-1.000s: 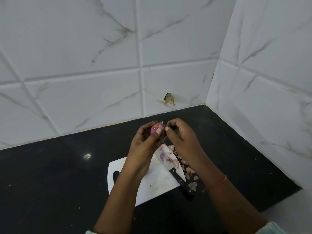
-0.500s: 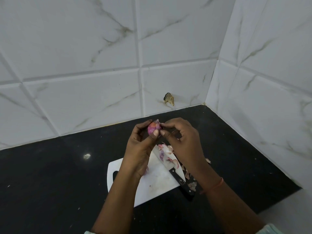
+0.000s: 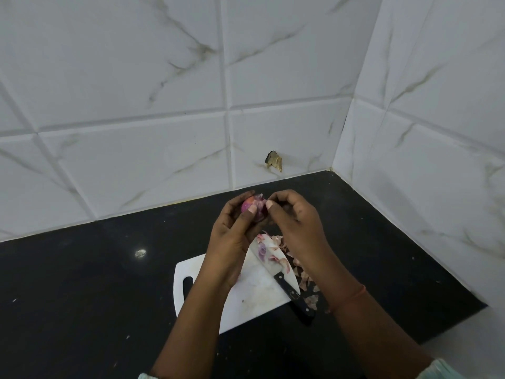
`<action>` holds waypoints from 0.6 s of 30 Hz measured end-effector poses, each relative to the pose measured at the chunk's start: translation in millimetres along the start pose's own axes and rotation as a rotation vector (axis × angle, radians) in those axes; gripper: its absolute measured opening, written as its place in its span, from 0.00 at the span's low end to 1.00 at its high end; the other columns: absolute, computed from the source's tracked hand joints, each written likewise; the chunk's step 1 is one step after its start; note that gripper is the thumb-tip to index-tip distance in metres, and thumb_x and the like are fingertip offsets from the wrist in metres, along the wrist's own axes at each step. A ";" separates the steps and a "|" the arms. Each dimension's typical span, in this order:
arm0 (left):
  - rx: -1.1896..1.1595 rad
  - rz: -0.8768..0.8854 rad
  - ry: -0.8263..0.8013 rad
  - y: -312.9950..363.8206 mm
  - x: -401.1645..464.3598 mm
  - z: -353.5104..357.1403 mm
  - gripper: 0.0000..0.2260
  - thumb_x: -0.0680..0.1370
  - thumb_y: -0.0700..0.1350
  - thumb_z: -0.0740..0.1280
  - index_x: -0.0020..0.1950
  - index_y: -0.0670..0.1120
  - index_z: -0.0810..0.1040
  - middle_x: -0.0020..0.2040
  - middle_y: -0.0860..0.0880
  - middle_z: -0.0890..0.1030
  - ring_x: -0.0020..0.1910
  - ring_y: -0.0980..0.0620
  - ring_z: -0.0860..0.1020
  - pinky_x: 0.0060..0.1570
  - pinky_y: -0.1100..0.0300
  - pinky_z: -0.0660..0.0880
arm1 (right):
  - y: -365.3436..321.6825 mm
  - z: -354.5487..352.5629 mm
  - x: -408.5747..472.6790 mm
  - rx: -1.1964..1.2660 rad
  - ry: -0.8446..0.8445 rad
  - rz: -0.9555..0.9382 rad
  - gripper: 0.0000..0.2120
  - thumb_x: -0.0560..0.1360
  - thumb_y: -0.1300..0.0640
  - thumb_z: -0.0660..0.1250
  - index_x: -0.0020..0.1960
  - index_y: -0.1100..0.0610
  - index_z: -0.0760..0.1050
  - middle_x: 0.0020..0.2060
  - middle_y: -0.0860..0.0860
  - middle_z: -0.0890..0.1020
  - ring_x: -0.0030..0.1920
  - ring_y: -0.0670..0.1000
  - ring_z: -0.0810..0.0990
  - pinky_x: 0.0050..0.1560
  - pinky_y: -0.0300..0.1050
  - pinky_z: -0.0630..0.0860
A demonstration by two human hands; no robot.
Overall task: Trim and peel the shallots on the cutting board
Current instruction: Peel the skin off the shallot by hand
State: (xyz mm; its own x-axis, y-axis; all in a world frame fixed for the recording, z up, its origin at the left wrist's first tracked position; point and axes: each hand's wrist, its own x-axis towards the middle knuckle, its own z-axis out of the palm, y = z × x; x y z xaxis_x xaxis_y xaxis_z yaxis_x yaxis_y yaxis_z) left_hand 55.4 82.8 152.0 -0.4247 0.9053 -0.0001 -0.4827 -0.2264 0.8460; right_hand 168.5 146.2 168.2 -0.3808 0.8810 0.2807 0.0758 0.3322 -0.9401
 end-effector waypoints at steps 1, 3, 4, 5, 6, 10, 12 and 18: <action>-0.042 -0.019 0.004 0.0 0.3 0.4 0.17 0.78 0.42 0.66 0.66 0.41 0.74 0.61 0.41 0.81 0.60 0.44 0.81 0.58 0.54 0.79 | -1.0 -0.7 -0.2 0.112 0.005 0.083 0.05 0.78 0.59 0.66 0.51 0.58 0.79 0.43 0.50 0.83 0.44 0.45 0.83 0.45 0.37 0.80; -0.130 -0.069 0.013 -0.1 0.4 1.1 0.17 0.81 0.42 0.63 0.68 0.39 0.72 0.61 0.38 0.80 0.61 0.41 0.81 0.60 0.53 0.78 | -2.9 -2.9 -0.1 0.331 0.022 0.221 0.05 0.77 0.60 0.67 0.51 0.59 0.80 0.43 0.53 0.85 0.45 0.49 0.84 0.47 0.41 0.81; -0.159 -0.088 0.015 -0.1 0.3 1.4 0.17 0.81 0.43 0.62 0.69 0.39 0.71 0.61 0.37 0.80 0.61 0.41 0.80 0.61 0.52 0.77 | -3.2 -3.8 -0.2 0.394 0.025 0.256 0.05 0.77 0.60 0.68 0.50 0.60 0.81 0.43 0.54 0.85 0.46 0.50 0.85 0.48 0.43 0.81; -0.172 -0.097 0.014 -0.1 0.2 1.9 0.17 0.82 0.44 0.62 0.69 0.39 0.71 0.61 0.36 0.80 0.61 0.41 0.80 0.61 0.52 0.77 | -2.8 -3.9 -0.2 0.404 0.026 0.260 0.05 0.76 0.60 0.69 0.50 0.60 0.81 0.44 0.54 0.86 0.47 0.52 0.85 0.50 0.44 0.81; -0.168 -0.095 0.017 -0.7 0.4 2.2 0.18 0.82 0.45 0.61 0.69 0.39 0.71 0.61 0.37 0.81 0.61 0.41 0.80 0.62 0.52 0.77 | -2.9 -3.5 -0.8 0.390 0.040 0.243 0.04 0.75 0.61 0.70 0.49 0.60 0.81 0.43 0.55 0.86 0.47 0.52 0.85 0.50 0.44 0.82; -0.045 -0.031 0.052 -3.6 1.2 2.0 0.22 0.75 0.49 0.67 0.67 0.43 0.74 0.63 0.41 0.80 0.57 0.47 0.81 0.54 0.55 0.79 | 0.3 -5.5 -1.2 0.415 0.244 0.182 0.04 0.71 0.67 0.73 0.45 0.63 0.80 0.40 0.57 0.85 0.40 0.53 0.84 0.43 0.43 0.82; -0.026 0.003 0.061 -5.1 2.1 -1.5 0.21 0.73 0.47 0.69 0.65 0.45 0.75 0.62 0.43 0.80 0.56 0.48 0.81 0.52 0.56 0.79 | 4.3 -8.9 1.6 0.322 0.275 0.148 0.07 0.73 0.71 0.66 0.44 0.63 0.81 0.41 0.55 0.85 0.42 0.52 0.85 0.43 0.43 0.82; -0.066 0.034 0.049 -4.6 4.2 -5.2 0.18 0.69 0.41 0.71 0.59 0.46 0.77 0.59 0.46 0.81 0.61 0.44 0.80 0.51 0.59 0.80 | 8.8 -8.8 1.5 -0.144 -0.024 -0.011 0.11 0.82 0.54 0.58 0.55 0.51 0.79 0.47 0.44 0.82 0.49 0.39 0.79 0.47 0.28 0.73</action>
State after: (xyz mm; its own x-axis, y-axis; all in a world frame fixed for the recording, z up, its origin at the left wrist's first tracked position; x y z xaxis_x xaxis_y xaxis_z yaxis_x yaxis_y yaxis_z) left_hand 51.8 85.7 145.3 -0.4776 0.8786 0.0005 -0.5160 -0.2810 0.8092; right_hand 176.7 153.3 162.1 -0.4041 0.8695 0.2841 0.2021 0.3878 -0.8993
